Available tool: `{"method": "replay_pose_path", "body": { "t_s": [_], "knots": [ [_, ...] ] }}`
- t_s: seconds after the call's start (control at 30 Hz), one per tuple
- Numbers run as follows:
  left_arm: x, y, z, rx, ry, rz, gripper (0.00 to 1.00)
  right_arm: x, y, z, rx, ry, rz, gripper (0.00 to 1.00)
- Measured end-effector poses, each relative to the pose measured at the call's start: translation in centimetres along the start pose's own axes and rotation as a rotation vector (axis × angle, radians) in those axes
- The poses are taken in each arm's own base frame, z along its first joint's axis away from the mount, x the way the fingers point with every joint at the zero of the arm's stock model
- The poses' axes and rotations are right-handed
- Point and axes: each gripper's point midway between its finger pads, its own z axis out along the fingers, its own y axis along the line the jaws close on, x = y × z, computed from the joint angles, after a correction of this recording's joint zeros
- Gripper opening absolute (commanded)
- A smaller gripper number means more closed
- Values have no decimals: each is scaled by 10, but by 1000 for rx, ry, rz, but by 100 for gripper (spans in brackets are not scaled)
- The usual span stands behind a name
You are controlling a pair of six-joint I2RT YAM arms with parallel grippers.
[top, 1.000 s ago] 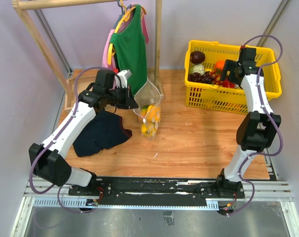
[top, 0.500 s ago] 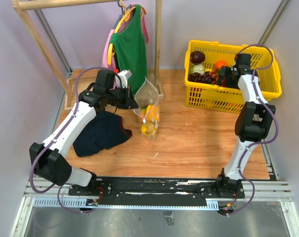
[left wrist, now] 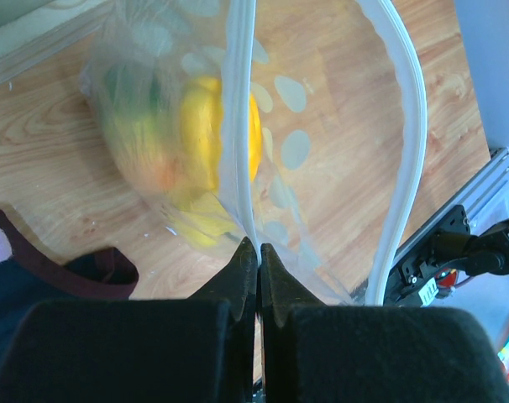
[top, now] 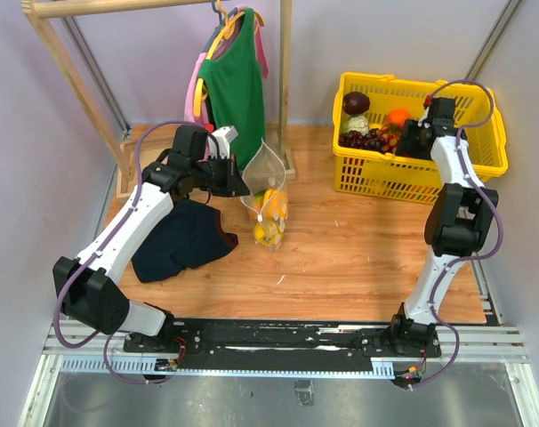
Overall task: Place the food in the zip-top bag and seal the zipper
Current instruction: Pick up the fake fruit from the bin.
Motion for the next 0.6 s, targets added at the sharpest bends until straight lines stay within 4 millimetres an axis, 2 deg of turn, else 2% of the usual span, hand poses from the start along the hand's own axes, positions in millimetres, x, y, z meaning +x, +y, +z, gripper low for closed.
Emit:
{"method": "replay_pose_path", "body": {
  "t_s": [0.2,0.37,0.6],
  "knots": [
    [0,0,0,0,0,0,0,-20,4,-31,-13,-92,-3,43],
    [0,0,0,1,0,0,0,-43,8,-62,-23,-189,-9,42],
    [0,0,0,2,1,0,0,-57,13,-92,-33,-263,-16,42]
  ]
}}
